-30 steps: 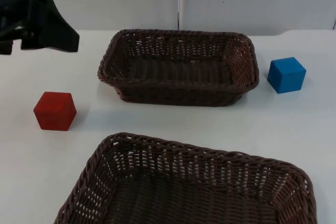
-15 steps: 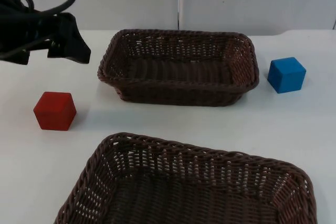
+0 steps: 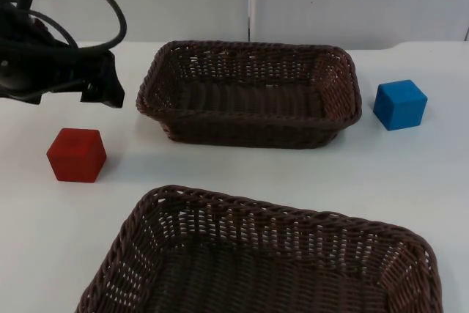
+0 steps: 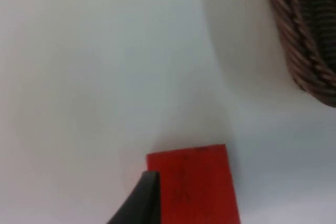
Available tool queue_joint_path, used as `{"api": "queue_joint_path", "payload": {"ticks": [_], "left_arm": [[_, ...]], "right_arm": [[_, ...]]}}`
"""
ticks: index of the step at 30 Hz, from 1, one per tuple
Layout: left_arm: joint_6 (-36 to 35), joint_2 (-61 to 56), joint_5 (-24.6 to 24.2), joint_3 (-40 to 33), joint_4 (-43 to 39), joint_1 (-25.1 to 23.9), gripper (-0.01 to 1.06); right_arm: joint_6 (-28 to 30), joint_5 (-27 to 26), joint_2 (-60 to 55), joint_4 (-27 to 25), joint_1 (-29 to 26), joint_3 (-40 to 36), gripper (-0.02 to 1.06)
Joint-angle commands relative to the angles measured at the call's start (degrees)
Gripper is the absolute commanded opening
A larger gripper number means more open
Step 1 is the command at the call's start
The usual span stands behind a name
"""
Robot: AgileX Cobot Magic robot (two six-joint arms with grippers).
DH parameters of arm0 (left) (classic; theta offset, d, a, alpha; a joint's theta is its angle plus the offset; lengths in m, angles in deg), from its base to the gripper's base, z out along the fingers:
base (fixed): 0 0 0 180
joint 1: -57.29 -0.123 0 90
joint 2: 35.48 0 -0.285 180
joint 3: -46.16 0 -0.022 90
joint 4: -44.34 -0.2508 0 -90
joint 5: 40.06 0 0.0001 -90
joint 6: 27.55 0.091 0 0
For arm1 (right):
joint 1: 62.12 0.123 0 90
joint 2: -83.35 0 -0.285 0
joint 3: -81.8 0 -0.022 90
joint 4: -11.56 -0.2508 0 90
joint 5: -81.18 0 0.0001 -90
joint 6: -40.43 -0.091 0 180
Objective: Pick up one cube with the left hand and place it into the upper basket. Pick up one cube with the right hand and place it into the lower basket.
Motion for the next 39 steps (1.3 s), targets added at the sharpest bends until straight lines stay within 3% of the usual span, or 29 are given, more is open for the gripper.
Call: {"api": "queue_joint_path", "payload": {"ticks": [1,19,39], "left_arm": [[-1.17,1.36,2.57,0.35,-0.35,0.22,1.04],[2.55,10.72,7.8,0.48,-1.89,-3.03,1.04],[3.82,18.15,5.03,6.14,-1.85,-3.03,1.04]], "right_arm": [[0.0,-0.28,0.16,-0.13,-0.35,-0.44,1.05],[0.0,-0.28,0.16,-0.13,-0.35,-0.44,1.05],[0.0,-0.28,0.16,-0.13,-0.35,-0.44,1.05]]}}
